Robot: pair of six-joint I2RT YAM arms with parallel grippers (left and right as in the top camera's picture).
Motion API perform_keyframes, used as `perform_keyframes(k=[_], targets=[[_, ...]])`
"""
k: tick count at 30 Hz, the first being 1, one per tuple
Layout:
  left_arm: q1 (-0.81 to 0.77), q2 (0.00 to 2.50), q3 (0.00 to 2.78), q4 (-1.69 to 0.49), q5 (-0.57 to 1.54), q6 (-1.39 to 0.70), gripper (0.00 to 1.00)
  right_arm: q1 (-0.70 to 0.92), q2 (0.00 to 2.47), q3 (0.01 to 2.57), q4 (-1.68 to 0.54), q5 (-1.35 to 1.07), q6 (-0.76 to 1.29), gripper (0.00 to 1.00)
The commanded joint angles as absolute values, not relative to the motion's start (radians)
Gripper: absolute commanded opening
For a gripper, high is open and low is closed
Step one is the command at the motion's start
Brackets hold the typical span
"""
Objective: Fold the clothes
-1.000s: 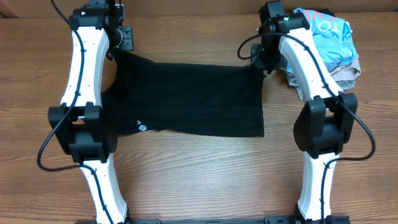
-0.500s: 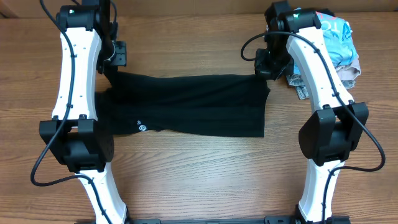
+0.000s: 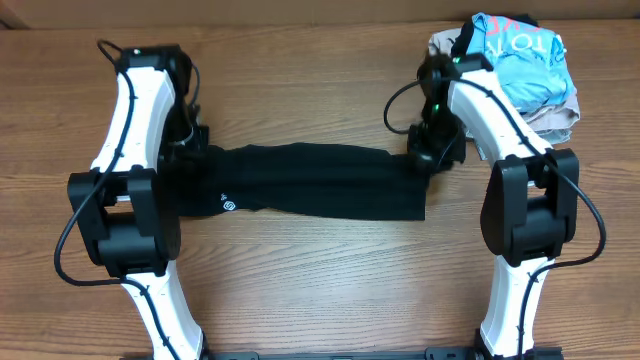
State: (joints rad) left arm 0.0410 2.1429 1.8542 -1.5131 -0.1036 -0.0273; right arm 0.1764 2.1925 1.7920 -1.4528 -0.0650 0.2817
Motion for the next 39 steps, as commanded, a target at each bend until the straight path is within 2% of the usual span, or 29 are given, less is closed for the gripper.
perform_keyframes(k=[1, 2, 5, 11, 23, 25, 27, 28, 33, 39], targets=[[0.046, 2.123, 1.805, -1.498, -0.126, -0.01, 0.68, 0.167, 2.16, 1.737, -1.417, -0.081, 0.289, 0.48], [0.047, 2.123, 1.803, -1.494, -0.142, -0.011, 0.8, 0.166, 2.16, 1.733, -1.407, -0.081, 0.288, 0.53], [0.046, 2.122, 1.805, -1.465, -0.162, -0.007, 0.9, 0.161, 2.157, 1.734, -1.379, -0.068, 0.274, 0.61], [0.046, 2.122, 1.843, -1.406, -0.16, 0.012, 0.94, 0.15, 2.157, 1.715, -1.311, -0.09, 0.2, 0.73], [0.046, 2.122, 2.315, -1.439, -0.081, 0.012, 0.96, 0.15, 2.157, 1.507, -1.187, -0.279, 0.155, 0.74], [0.046, 2.122, 2.38, -1.439, -0.046, 0.012, 0.96, 0.15, 2.157, 1.464, -1.147, -0.331, 0.155, 0.71], [0.046, 2.122, 2.419, -1.44, -0.023, 0.012, 0.96, 0.152, 2.157, 1.411, -1.098, -0.371, 0.156, 0.62], [0.046, 2.122, 2.431, -1.44, -0.018, 0.012, 0.96, 0.152, 2.157, 1.389, -1.081, -0.385, 0.156, 0.55], [0.046, 2.122, 2.437, -1.439, -0.01, 0.012, 0.96, 0.143, 2.157, 1.325, -1.045, -0.372, 0.164, 0.04], [0.046, 2.122, 2.437, -1.415, -0.011, 0.013, 0.96, 0.056, 2.106, 1.334, -1.053, -0.299, 0.19, 0.04]])
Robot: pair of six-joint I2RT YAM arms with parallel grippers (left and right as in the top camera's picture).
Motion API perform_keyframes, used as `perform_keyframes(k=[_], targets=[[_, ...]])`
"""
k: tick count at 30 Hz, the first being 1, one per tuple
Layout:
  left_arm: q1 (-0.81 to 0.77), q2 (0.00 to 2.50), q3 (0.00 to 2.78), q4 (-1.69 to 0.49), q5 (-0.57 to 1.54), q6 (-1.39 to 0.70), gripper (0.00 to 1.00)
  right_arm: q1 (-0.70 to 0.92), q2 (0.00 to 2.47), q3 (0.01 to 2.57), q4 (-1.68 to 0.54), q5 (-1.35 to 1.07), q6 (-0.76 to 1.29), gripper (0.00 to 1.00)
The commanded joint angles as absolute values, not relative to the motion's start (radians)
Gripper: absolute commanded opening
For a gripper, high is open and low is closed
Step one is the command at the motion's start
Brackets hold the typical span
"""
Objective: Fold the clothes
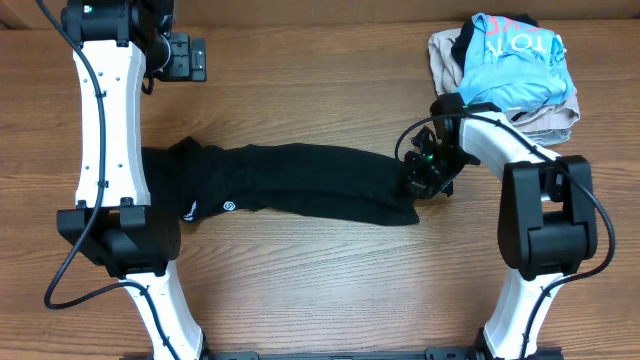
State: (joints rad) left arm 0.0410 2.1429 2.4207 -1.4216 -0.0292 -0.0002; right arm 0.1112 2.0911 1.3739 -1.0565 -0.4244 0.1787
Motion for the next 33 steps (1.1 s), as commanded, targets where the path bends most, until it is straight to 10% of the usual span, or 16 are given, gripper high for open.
perform_keyframes(k=[1, 14, 33], targets=[[0.046, 2.122, 2.437, -1.412, -0.011, 0.017, 0.96, 0.028, 2.085, 1.339, -1.061, -0.289, 0.189, 0.04], [0.046, 2.122, 2.437, -1.399, -0.089, 0.024, 0.99, -0.225, 1.748, 1.379, -1.175, -0.301, 0.093, 0.04], [0.046, 2.122, 2.437, -1.393, -0.085, 0.023, 1.0, 0.272, 1.746, 1.375, -0.944, -0.27, 0.324, 0.12]])
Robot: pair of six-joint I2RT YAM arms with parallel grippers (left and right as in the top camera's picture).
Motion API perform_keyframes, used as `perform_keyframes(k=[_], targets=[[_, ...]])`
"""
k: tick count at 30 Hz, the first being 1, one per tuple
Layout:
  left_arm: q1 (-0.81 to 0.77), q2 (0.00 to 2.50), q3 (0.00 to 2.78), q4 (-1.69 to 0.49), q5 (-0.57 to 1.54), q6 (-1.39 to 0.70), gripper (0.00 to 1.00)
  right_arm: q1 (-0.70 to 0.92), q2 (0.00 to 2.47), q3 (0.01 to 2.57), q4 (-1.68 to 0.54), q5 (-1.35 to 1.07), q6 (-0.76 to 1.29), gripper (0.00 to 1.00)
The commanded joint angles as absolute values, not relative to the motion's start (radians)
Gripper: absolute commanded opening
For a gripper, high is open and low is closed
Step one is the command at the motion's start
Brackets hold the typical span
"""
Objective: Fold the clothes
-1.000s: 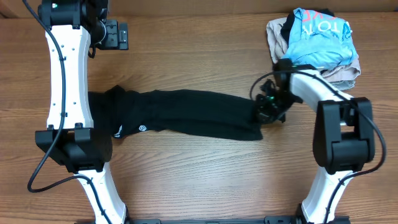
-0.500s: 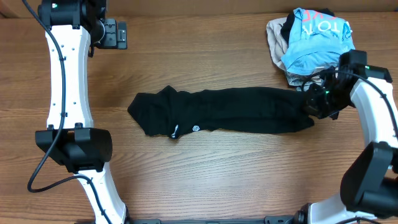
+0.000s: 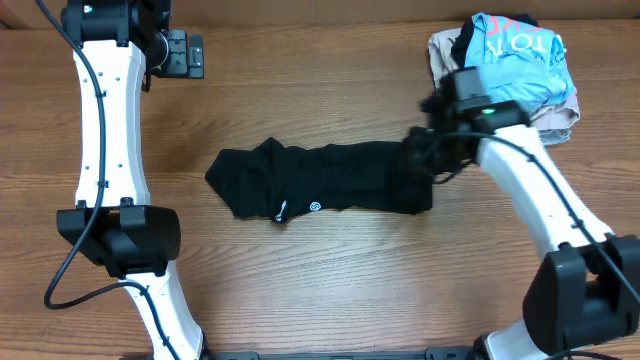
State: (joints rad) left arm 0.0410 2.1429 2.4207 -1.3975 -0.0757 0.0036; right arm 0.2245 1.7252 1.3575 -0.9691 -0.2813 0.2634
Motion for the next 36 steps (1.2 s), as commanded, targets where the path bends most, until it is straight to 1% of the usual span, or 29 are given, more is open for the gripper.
perform_keyframes(k=[1, 2, 3, 4, 6, 8, 12, 14, 19, 23, 30, 36], targets=[[0.046, 2.122, 2.437, -1.392, -0.085, 0.023, 1.0, 0.295, 1.756, 1.375, -0.928, -0.27, 0.336, 0.15], [0.046, 2.122, 2.437, -1.392, -0.085, 0.023, 1.0, 0.316, 1.766, 1.375, -0.915, -0.271, 0.348, 0.19], [0.046, 2.122, 2.437, -1.392, -0.085, 0.023, 1.0, 0.336, 1.777, 1.375, -0.903, -0.274, 0.358, 0.3], [0.046, 2.122, 2.437, -1.392, -0.085, 0.023, 1.0, 0.364, 1.785, 1.375, -0.891, -0.278, 0.364, 0.49], [0.046, 2.122, 2.437, -1.392, -0.085, 0.023, 1.0, 0.388, 1.787, 1.375, -0.879, -0.287, 0.364, 0.62], [0.046, 2.122, 2.437, -1.39, -0.084, 0.023, 1.0, 0.4, 1.78, 1.387, -0.875, -0.332, 0.364, 0.71], [0.046, 2.122, 2.437, -1.39, -0.084, 0.023, 1.0, 0.383, 1.742, 1.439, -0.878, -0.438, 0.363, 0.74], [0.046, 2.122, 2.437, -1.391, -0.063, 0.023, 1.0, 0.368, 1.712, 1.471, -0.89, -0.439, 0.361, 0.76], [0.046, 2.122, 2.437, -1.401, 0.027, 0.024, 1.0, 0.344, 1.635, 1.518, -0.925, -0.431, 0.36, 0.77], [0.046, 2.109, 2.438, -1.425, 0.107, 0.036, 1.0, 0.344, 1.579, 1.519, -1.0, -0.374, 0.365, 0.77], [0.075, 1.99, 2.438, -1.493, 0.122, 0.069, 1.0, 0.345, 1.5, 1.519, -1.158, -0.267, 0.399, 0.77], [0.156, 1.876, 2.438, -1.544, 0.315, 0.113, 1.0, 0.353, 1.411, 1.518, -1.225, -0.197, 0.459, 0.78]])
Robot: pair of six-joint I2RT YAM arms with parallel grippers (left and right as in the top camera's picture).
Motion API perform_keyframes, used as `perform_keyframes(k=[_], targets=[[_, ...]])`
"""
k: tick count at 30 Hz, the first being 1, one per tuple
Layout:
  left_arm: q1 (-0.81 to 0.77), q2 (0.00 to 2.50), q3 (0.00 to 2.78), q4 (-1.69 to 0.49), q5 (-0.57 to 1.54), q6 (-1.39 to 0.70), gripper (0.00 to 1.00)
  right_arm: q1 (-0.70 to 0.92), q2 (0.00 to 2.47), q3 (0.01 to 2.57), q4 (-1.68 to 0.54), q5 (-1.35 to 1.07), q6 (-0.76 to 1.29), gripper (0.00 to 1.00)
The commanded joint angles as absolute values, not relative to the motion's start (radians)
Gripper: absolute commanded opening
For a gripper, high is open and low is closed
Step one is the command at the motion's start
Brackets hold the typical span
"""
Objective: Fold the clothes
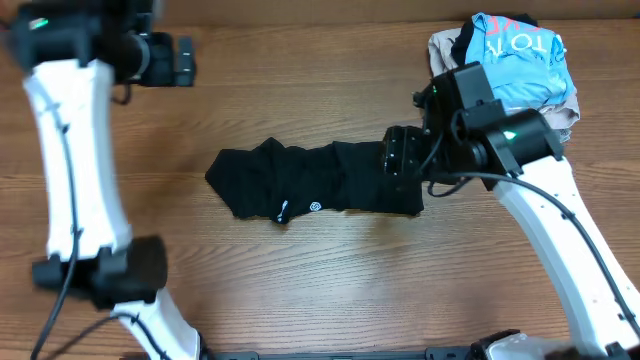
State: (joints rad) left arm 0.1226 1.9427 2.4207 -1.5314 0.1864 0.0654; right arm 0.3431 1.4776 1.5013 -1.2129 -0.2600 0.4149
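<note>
A black garment (300,180) lies bunched in a long strip across the middle of the table, with a small white logo near its front edge. My right gripper (398,160) hangs over the strip's right end. Its dark fingers merge with the black cloth, so their state and any hold are hidden. My left gripper (182,60) is at the far back left, well away from the garment, open with nothing in it.
A pile of other clothes (510,65), with light blue, beige and dark pieces, sits at the back right corner just behind the right arm. The wooden table (320,290) stretches around the garment.
The right gripper has moved a little to the left over the garment's right end and its arm stands higher. The garment lies about where it was. The left arm has shifted slightly left.
Both grippers were at the ends of the black garment, stretched across the table. Then the left gripper was away at the back left and only the right was at the cloth. Later the garment lay further right and more bunched, where it still is.
</note>
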Motion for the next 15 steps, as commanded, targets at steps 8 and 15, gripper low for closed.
perform_keyframes(k=[8, 15], targets=[[0.164, 1.882, 2.271, -1.534, 0.382, 0.164, 1.0, 0.371, 1.385, 1.488, -1.307, -0.105, 0.474, 1.0], [0.162, 1.885, 1.9, -1.302, 0.387, 0.18, 1.0, 0.371, 1.411, 1.436, -1.243, -0.105, 0.441, 1.0]])
